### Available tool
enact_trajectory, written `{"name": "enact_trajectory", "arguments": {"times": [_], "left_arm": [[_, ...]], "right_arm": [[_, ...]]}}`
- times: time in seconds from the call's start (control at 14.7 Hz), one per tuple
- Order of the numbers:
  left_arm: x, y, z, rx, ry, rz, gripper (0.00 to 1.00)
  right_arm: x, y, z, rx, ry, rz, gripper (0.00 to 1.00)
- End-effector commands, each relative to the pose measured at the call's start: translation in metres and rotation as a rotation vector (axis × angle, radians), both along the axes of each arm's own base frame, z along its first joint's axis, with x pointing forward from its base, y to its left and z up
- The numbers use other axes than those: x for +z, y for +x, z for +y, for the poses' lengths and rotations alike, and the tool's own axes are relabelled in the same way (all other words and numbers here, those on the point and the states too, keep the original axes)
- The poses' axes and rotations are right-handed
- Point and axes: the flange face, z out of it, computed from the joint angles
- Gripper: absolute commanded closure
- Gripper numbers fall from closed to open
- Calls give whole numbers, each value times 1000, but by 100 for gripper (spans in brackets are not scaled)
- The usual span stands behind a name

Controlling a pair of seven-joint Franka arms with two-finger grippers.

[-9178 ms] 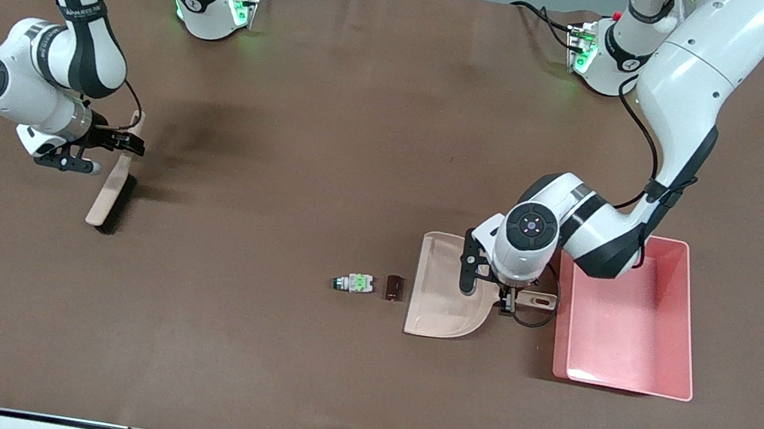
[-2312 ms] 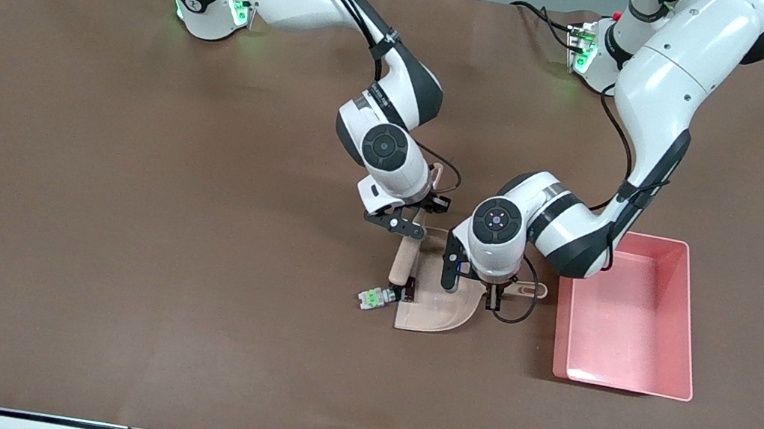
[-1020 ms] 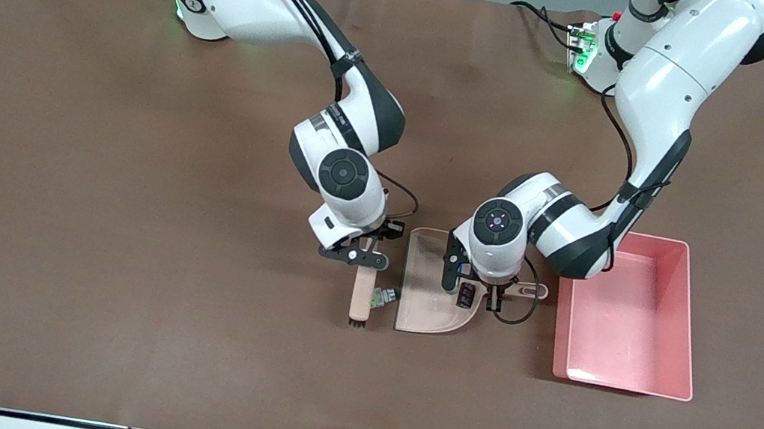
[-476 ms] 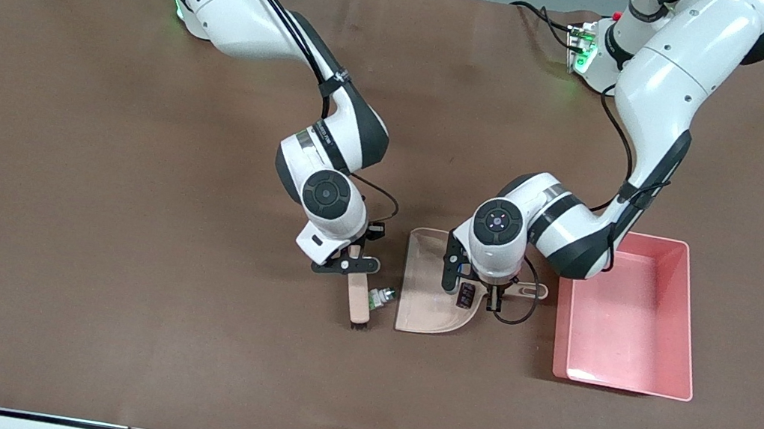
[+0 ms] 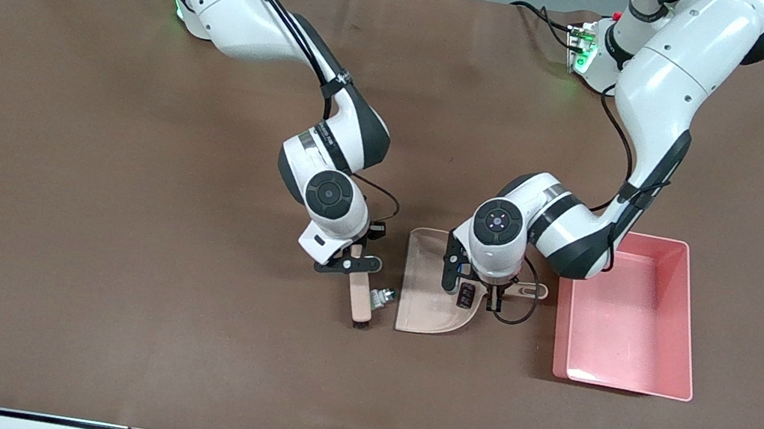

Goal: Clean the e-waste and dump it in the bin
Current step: 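Sweep the capacitor and green component into the dustpan with the brush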

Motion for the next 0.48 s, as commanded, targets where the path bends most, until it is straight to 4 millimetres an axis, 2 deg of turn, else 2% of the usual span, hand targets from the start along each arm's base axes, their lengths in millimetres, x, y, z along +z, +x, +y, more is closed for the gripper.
{"name": "enact_trajectory", "arguments": {"times": [0.0, 0.07, 0.41], "left_arm": [[-3, 4, -5, 14, -8, 3, 78], [-3, 4, -5, 14, -6, 3, 78], [0, 6, -3, 14, -4, -4, 78]], "right_arm": [[-19, -22, 29, -48, 6, -13, 100], [-19, -31, 44, -49, 26, -38, 100], [-16, -62, 96, -82, 83, -74, 100]]}}
